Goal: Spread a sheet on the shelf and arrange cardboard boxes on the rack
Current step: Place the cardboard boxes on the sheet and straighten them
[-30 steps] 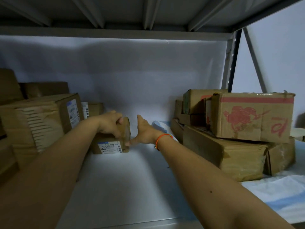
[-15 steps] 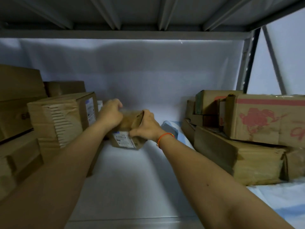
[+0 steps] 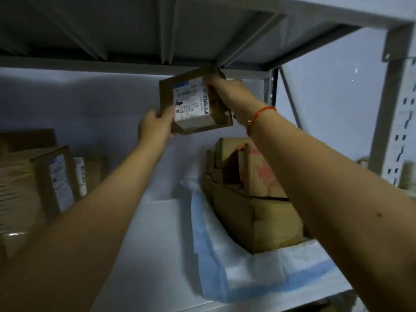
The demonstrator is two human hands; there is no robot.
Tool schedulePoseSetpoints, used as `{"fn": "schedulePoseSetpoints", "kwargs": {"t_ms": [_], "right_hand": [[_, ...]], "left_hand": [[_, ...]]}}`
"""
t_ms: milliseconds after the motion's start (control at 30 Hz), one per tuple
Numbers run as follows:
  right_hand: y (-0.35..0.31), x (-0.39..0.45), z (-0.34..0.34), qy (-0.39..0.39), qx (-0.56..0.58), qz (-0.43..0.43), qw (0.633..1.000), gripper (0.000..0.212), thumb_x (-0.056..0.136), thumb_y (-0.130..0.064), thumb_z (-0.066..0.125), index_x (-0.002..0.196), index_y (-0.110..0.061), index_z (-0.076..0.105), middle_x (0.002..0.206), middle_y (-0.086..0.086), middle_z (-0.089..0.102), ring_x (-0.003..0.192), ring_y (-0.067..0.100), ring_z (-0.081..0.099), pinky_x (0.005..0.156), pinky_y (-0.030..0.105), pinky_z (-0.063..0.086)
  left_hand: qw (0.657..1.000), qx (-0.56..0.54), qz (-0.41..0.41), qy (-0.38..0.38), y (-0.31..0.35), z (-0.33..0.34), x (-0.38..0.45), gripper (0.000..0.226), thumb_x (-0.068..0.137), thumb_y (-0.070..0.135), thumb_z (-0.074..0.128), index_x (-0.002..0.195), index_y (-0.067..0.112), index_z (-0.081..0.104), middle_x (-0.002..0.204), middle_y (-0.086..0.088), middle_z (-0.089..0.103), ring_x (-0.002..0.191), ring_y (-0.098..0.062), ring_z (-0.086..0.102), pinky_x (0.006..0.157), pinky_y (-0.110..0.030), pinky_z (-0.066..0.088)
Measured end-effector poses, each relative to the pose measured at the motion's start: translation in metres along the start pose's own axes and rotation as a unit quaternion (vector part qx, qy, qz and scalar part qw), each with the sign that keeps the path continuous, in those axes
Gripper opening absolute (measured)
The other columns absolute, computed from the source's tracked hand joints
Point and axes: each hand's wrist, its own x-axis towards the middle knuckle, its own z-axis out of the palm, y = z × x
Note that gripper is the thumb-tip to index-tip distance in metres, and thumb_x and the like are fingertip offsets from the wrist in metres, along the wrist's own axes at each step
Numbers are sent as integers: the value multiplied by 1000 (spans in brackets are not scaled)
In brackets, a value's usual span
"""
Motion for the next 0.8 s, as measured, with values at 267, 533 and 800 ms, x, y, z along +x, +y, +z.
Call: {"fn": "schedulePoseSetpoints", "kwargs": {"t_ms": [267,533,800], "right_hand": [[23,-3,-102,-36,-100,158,982,37,94,-45,51,114,-14,56,105,11,62,103,33,60,93,53,49],[65,6,-120,-9,-148,204,968,10,95,-17,51,96,-9,58,97,12,61,87,27,62,75,39,52],[65,6,-113,-11,-201,186,962,26,96,-13,48,117,-2,59,104,15,63,88,26,58,77,37,47]], "left_hand": [[994,12,14,-105,14,104,-3,20,91,22,62,105,17,49,115,-8,61,104,-25,63,90,-46,55],[989,38,-42,-139,-19,137,-9,21,89,9,63,84,23,48,90,-1,56,89,-22,58,89,-47,55],[980,130,-43,-144,-28,134,-13,15,97,32,47,93,19,53,87,-1,56,83,-18,51,78,-35,44]]}}
